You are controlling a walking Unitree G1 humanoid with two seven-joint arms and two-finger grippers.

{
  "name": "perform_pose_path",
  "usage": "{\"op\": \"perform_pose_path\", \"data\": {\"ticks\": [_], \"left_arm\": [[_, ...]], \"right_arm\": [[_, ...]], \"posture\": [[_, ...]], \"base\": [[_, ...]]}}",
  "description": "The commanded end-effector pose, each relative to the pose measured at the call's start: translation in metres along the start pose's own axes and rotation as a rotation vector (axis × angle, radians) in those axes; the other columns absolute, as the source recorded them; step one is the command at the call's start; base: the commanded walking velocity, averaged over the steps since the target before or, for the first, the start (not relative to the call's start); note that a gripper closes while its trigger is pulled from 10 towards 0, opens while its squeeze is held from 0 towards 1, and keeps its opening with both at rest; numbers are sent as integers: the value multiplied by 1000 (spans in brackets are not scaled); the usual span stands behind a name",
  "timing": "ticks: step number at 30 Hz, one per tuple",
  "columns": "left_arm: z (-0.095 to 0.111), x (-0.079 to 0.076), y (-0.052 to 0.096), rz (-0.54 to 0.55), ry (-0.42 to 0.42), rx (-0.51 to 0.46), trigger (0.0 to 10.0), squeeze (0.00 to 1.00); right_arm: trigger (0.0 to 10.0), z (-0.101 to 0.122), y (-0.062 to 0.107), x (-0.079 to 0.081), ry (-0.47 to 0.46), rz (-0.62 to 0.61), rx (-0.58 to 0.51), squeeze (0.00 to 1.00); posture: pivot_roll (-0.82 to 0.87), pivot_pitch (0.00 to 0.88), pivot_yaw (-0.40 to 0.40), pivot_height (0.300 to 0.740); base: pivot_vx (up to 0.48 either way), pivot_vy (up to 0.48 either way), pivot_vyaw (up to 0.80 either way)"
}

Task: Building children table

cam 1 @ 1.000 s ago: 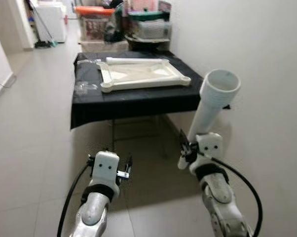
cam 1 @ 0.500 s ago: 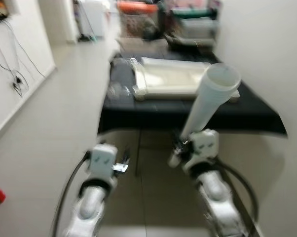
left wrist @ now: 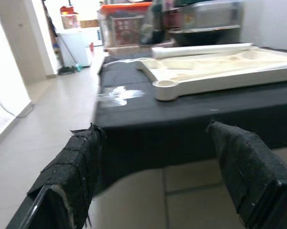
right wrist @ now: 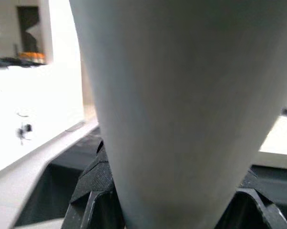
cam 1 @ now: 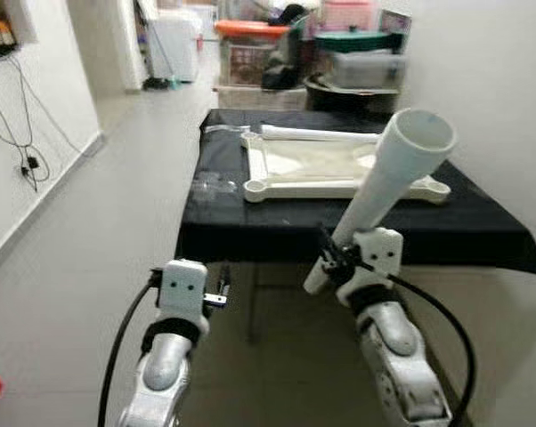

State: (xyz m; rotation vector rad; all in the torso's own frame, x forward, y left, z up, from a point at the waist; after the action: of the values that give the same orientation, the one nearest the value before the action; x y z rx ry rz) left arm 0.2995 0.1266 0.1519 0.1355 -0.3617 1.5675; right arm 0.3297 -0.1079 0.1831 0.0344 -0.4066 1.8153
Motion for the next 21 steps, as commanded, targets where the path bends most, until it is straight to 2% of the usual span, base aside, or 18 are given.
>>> {"op": "perform_pose_path", "data": {"ticks": [1, 6, 7, 8, 9, 10, 11, 12, 14, 16, 17, 18, 19, 20, 21], "left_arm": [[-2, -2, -1, -2, 37, 18, 10000, 0], [0, 0, -2, 9, 29, 10, 10000, 0], [2, -1, -3, 1, 49, 7, 10000, 0], [8, -7, -6, -32, 155, -4, 10000, 0], [8, -7, -6, -32, 155, -4, 10000, 0], [16, -15, -9, -74, 284, -23, 10000, 0], [16, -15, -9, -74, 284, -23, 10000, 0], [22, -27, -13, -147, 528, -6, 10000, 0], [26, -33, -14, -179, 624, -3, 10000, 0], [31, -36, -14, -216, 762, -11, 10000, 0], [33, -37, -14, -227, 801, -15, 10000, 0], [33, -37, -14, -227, 801, -15, 10000, 0], [41, -40, -13, -264, 963, -32, 10000, 0], [45, -40, -12, -284, 1041, -46, 10000, 0], [45, -40, -12, -284, 1041, -46, 10000, 0]], "right_arm": [[10000, 4, -2, 2, -6, 14, -7, 0], [10000, 6, -3, 1, -15, 14, -10, 0], [10000, 6, -5, 1, -33, 12, -9, 0], [10000, 9, -8, 5, -85, 25, -9, 0], [10000, 9, -8, 5, -85, 25, -9, 0], [10000, 13, -13, 11, -146, 45, -9, 0], [10000, 13, -13, 11, -146, 45, -9, 0], [10000, 23, -21, 18, -267, 58, -24, 0], [10000, 26, -24, 21, -315, 65, -30, 0], [10000, 34, -30, 21, -371, 55, -53, 0], [10000, 36, -32, 21, -388, 52, -59, 0], [10000, 36, -32, 21, -388, 52, -59, 0], [10000, 37, -40, 16, -435, 16, -67, 0], [10000, 37, -44, 13, -462, -3, -68, 0], [10000, 37, -44, 13, -462, -3, -68, 0]], "posture": [[72, 0, -58, 740], [73, 0, -59, 740], [75, 0, -60, 740], [78, 0, -56, 740], [78, 0, -56, 740], [78, 0, -56, 740], [78, 0, -56, 740], [77, 0, -57, 740], [77, 0, -57, 740], [72, 0, -51, 740], [72, 0, -51, 740], [72, 0, -51, 740], [64, 0, -38, 740], [64, 0, -38, 740], [64, 0, -38, 740]], "base": [[0, 0, 0], [0, 0, 0], [0, 0, 0], [0, 0, 0], [0, 0, 0], [0, 0, 0], [0, 0, 0], [0, 0, 0], [0, 0, 0], [0, 0, 0], [0, 0, 0], [0, 0, 0], [0, 0, 0], [0, 0, 0], [0, 0, 0]]}}
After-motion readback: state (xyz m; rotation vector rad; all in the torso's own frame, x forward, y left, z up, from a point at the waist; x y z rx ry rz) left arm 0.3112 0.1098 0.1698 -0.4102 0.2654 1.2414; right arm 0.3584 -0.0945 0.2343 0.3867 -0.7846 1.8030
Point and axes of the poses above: a point about 5 cm out from each wrist's last joint towards the gripper, its own y axis pointing back from the gripper into the wrist, its own z axis along the axis of the wrist's last joint, x = y × z, the point moved 4 cm from there along -y, pointing out of the wrist towards the gripper, and after that the axes turned 14 degrees about -y, right-handed, at the moved point
